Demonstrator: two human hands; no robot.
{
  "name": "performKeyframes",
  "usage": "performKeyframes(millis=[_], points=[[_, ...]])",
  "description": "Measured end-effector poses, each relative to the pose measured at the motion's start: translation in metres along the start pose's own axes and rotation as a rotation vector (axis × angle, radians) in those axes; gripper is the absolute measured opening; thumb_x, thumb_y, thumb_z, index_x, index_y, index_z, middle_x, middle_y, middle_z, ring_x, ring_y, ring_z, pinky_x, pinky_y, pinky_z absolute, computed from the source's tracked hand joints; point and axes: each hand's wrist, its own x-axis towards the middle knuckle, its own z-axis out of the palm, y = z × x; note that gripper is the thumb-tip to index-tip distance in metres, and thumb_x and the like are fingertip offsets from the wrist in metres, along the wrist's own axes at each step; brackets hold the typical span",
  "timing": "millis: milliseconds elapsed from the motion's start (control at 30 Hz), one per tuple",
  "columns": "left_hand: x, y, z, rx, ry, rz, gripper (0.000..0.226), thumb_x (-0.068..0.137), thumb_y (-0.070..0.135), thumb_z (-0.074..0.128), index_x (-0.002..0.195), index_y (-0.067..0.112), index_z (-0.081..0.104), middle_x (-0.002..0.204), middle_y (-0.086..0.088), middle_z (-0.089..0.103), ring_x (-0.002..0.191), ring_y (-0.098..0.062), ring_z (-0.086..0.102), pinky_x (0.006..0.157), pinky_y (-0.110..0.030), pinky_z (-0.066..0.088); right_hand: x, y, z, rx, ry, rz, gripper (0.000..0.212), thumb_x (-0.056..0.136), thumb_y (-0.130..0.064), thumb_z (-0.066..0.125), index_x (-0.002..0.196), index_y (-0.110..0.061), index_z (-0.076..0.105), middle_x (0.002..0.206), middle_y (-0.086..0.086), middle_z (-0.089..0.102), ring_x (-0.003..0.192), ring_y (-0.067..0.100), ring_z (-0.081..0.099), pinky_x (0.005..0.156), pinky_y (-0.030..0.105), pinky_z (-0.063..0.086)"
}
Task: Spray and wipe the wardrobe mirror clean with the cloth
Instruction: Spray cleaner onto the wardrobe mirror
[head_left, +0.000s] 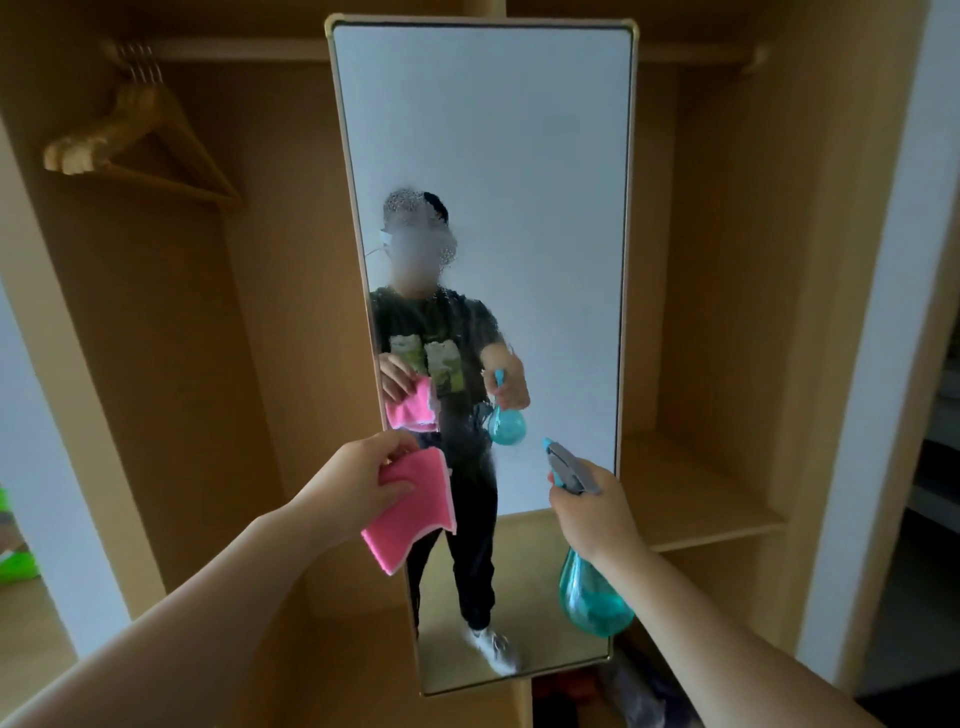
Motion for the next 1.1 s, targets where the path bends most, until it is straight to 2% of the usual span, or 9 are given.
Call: performKeyframes(millis=[100, 233, 333, 467, 567, 700, 767, 867, 1100], points=[[0.002, 0.002, 0.003, 0.0, 0.0, 0.003, 0.029, 0.091, 0.018, 0.061, 0.115, 0.032, 0.055, 0.101, 0.012, 0.062, 0.088, -0.007, 0.059, 0.075, -0.026, 0.055, 0.003, 0.004, -0.005, -0.001, -0.003, -0.01, 0.004, 0.094, -0.013, 0.056, 0.097, -0.016, 0.057, 0.075, 0.005, 0.054, 0.059, 0.012, 0.048, 0.045, 0.012, 0.038], [0.004, 0.005, 0.007, 0.001, 0.0, -0.002, 0.029, 0.091, 0.017, 0.061, 0.114, 0.033, 0.055, 0.101, 0.012, 0.062, 0.087, -0.006, 0.059, 0.072, -0.024, 0.054, 0.008, 0.011, -0.016, 0.02, 0.033, 0.01, 0.011, 0.091, -0.011, 0.059, 0.094, -0.02, 0.055, 0.072, 0.003, 0.051, 0.058, 0.013, 0.048, 0.048, 0.017, 0.041], [0.003, 0.008, 0.013, 0.002, -0.005, -0.005, 0.028, 0.091, 0.016, 0.061, 0.113, 0.032, 0.055, 0.101, 0.012, 0.062, 0.086, -0.005, 0.059, 0.07, -0.021, 0.053, 0.007, 0.015, -0.025, 0.028, 0.062, 0.036, 0.014, 0.092, -0.012, 0.059, 0.102, -0.021, 0.055, 0.081, 0.006, 0.056, 0.066, 0.017, 0.056, 0.057, 0.023, 0.05], [0.0, 0.011, 0.018, -0.005, -0.011, -0.012, 0.027, 0.091, 0.017, 0.061, 0.11, 0.035, 0.054, 0.099, 0.014, 0.061, 0.085, -0.005, 0.06, 0.069, -0.021, 0.054, 0.006, 0.019, -0.035, 0.036, 0.119, 0.035, 0.013, 0.093, -0.012, 0.058, 0.104, -0.019, 0.057, 0.09, 0.012, 0.06, 0.079, 0.026, 0.062, 0.064, 0.026, 0.052], [0.0, 0.013, 0.021, 0.002, -0.014, -0.01, 0.027, 0.091, 0.018, 0.061, 0.107, 0.039, 0.053, 0.099, 0.015, 0.061, 0.086, -0.003, 0.059, 0.067, -0.018, 0.051, 0.006, 0.022, -0.042, 0.042, 0.129, 0.046, 0.011, 0.093, -0.013, 0.058, 0.103, -0.019, 0.057, 0.087, 0.013, 0.06, 0.076, 0.024, 0.061, 0.064, 0.028, 0.053], [0.0, 0.017, 0.023, -0.003, -0.014, -0.032, 0.028, 0.091, 0.019, 0.061, 0.112, 0.036, 0.054, 0.101, 0.013, 0.061, 0.086, -0.006, 0.06, 0.07, -0.022, 0.054, 0.006, 0.025, -0.046, 0.024, 0.142, 0.053, 0.01, 0.093, -0.015, 0.058, 0.101, -0.021, 0.057, 0.087, 0.013, 0.06, 0.075, 0.026, 0.062, 0.066, 0.034, 0.055], [-0.001, 0.02, 0.024, -0.008, -0.013, -0.032, 0.028, 0.091, 0.019, 0.061, 0.113, 0.035, 0.055, 0.1, 0.013, 0.062, 0.086, -0.006, 0.06, 0.069, -0.02, 0.053, 0.005, 0.026, -0.048, 0.026, 0.169, 0.06, 0.011, 0.093, -0.012, 0.057, 0.098, -0.021, 0.056, 0.086, 0.013, 0.06, 0.073, 0.024, 0.06, 0.061, 0.032, 0.053], [-0.002, 0.022, 0.025, -0.011, -0.018, -0.032, 0.028, 0.091, 0.019, 0.061, 0.113, 0.035, 0.055, 0.1, 0.013, 0.062, 0.085, -0.006, 0.061, 0.067, -0.019, 0.051, 0.005, 0.03, -0.051, 0.033, 0.198, 0.08, 0.011, 0.091, -0.007, 0.055, 0.095, -0.017, 0.057, 0.08, 0.009, 0.056, 0.066, 0.017, 0.053, 0.053, 0.023, 0.043], [-0.011, 0.018, 0.032, -0.005, -0.048, -0.046, 0.03, 0.091, 0.018, 0.061, 0.115, 0.034, 0.054, 0.102, 0.013, 0.062, 0.088, -0.006, 0.06, 0.071, -0.022, 0.054, -0.005, 0.05, -0.054, 0.011, 0.076, 0.125, 0.016, 0.089, -0.007, 0.056, 0.099, -0.019, 0.055, 0.078, 0.007, 0.055, 0.063, 0.017, 0.053, 0.055, 0.025, 0.044]])
